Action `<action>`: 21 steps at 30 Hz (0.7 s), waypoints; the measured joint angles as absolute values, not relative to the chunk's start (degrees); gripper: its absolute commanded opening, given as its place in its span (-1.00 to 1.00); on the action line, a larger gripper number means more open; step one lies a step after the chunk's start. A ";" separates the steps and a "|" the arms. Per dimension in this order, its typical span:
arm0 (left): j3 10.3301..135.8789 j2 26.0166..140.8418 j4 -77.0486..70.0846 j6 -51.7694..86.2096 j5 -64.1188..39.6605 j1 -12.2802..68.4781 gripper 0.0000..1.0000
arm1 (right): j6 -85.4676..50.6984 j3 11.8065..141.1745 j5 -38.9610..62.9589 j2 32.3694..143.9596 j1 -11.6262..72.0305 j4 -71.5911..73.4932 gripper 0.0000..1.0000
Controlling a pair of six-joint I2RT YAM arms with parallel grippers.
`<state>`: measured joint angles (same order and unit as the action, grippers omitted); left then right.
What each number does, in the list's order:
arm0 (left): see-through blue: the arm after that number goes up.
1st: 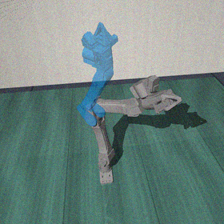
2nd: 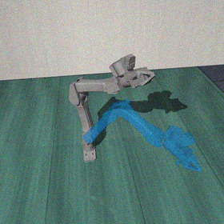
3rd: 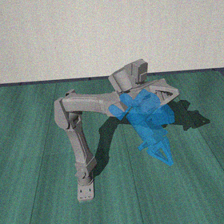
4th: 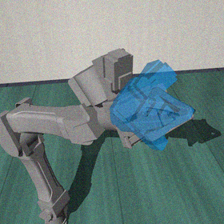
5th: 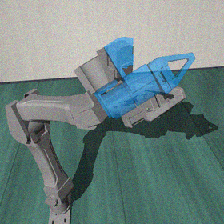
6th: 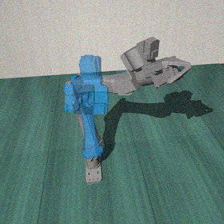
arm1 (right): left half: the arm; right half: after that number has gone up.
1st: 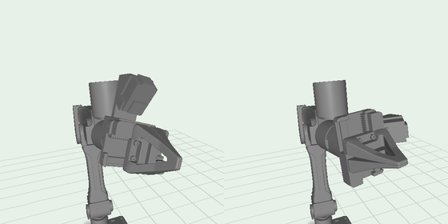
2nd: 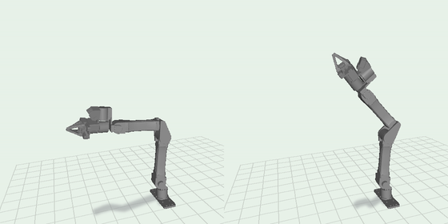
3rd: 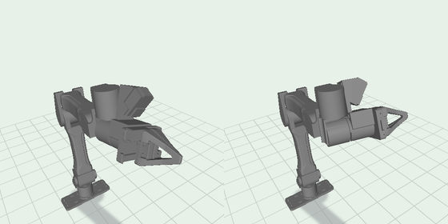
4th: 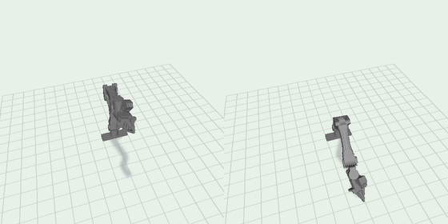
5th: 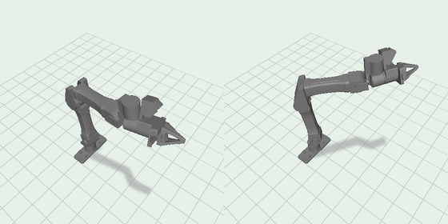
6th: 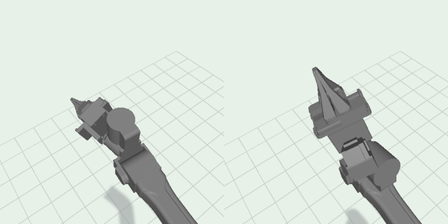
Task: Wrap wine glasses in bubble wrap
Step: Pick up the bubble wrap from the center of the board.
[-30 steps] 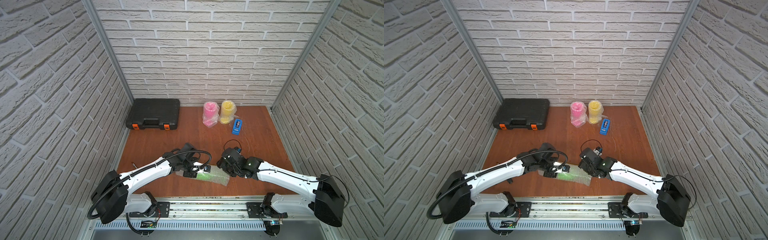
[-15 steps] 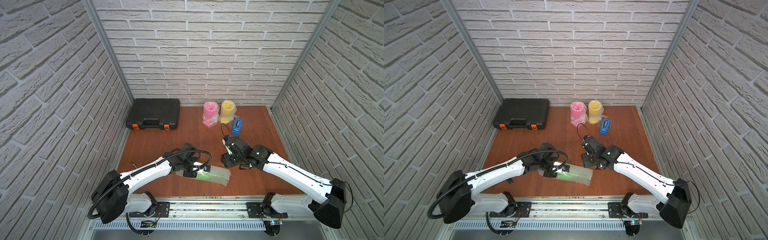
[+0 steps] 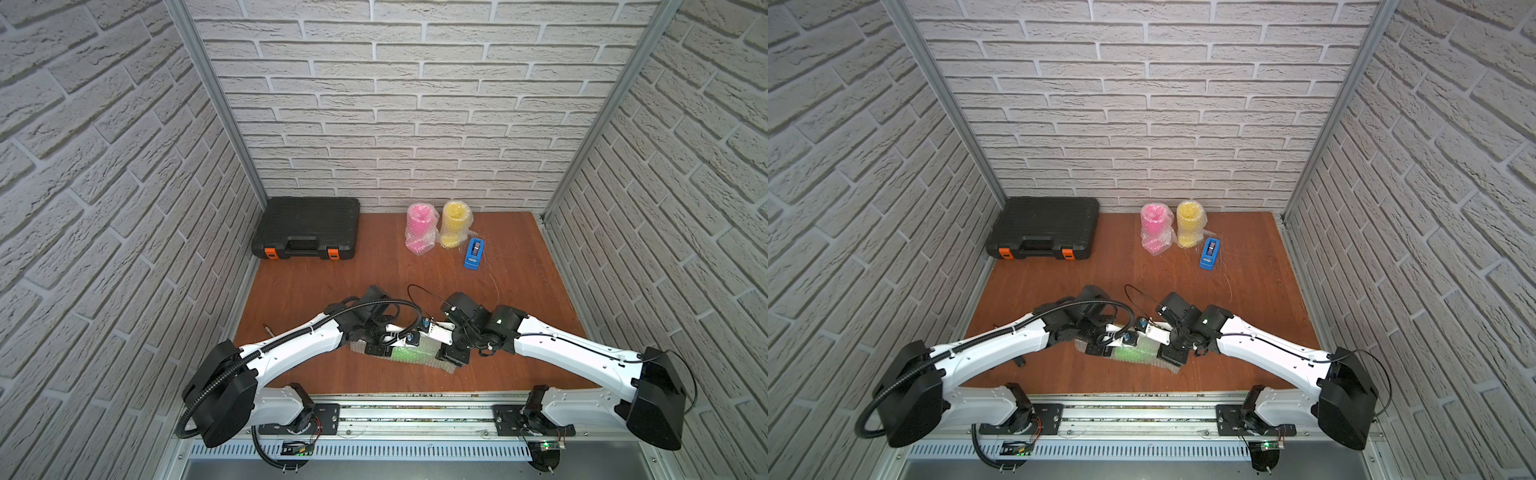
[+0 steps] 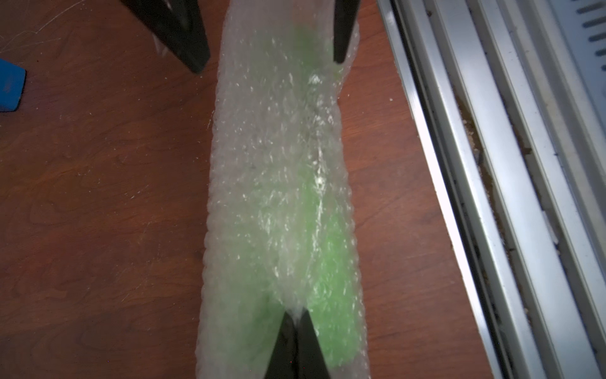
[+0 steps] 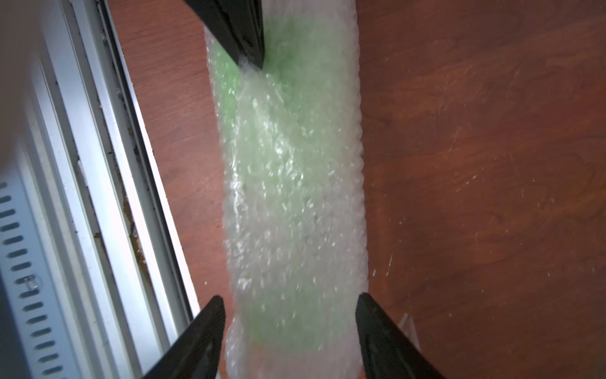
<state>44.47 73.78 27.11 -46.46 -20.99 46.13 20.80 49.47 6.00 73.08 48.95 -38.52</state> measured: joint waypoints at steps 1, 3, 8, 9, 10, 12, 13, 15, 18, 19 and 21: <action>44.47 73.78 27.16 -46.57 -21.17 46.13 -1.00 | 21.37 48.99 5.85 74.28 48.97 -37.19 0.20; 44.47 73.78 27.22 -46.54 -21.43 46.02 -1.00 | 21.93 48.12 5.37 77.03 49.08 -34.68 0.14; 44.49 73.78 27.00 -46.33 -21.80 45.71 -1.00 | 23.35 47.64 4.60 80.79 49.32 -31.88 -0.37; 44.49 73.78 26.63 -46.26 -21.76 45.54 -1.00 | 24.10 47.66 4.80 80.88 49.54 -31.99 -0.59; 44.49 73.78 26.52 -46.22 -21.82 45.36 -1.00 | 24.25 47.66 4.95 80.90 49.78 -32.05 -0.76; 44.49 73.73 26.50 -46.28 -22.00 45.36 -1.00 | 24.47 47.72 5.39 80.90 49.89 -32.14 -0.94; 44.49 73.67 26.48 -46.30 -22.04 45.34 -1.00 | 24.47 47.79 5.54 80.88 49.89 -32.21 -0.95; 44.49 73.17 26.59 -46.17 -21.87 45.34 -1.00 | 24.51 47.83 5.87 80.82 49.89 -32.21 -0.95; 44.47 70.65 27.49 -45.39 -20.56 45.21 -0.98 | 24.47 47.83 7.09 79.85 49.82 -31.73 -0.95; 44.40 68.84 27.79 -45.04 -20.05 44.93 -0.90 | 24.47 47.83 7.79 79.09 49.67 -31.31 -0.95; 44.27 64.64 28.27 -44.14 -19.18 43.97 -0.66 | 24.53 47.83 9.15 77.30 49.06 -30.02 -0.95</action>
<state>44.27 64.64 28.27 -44.14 -19.18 43.97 24.53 47.83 9.15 77.30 49.06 -30.02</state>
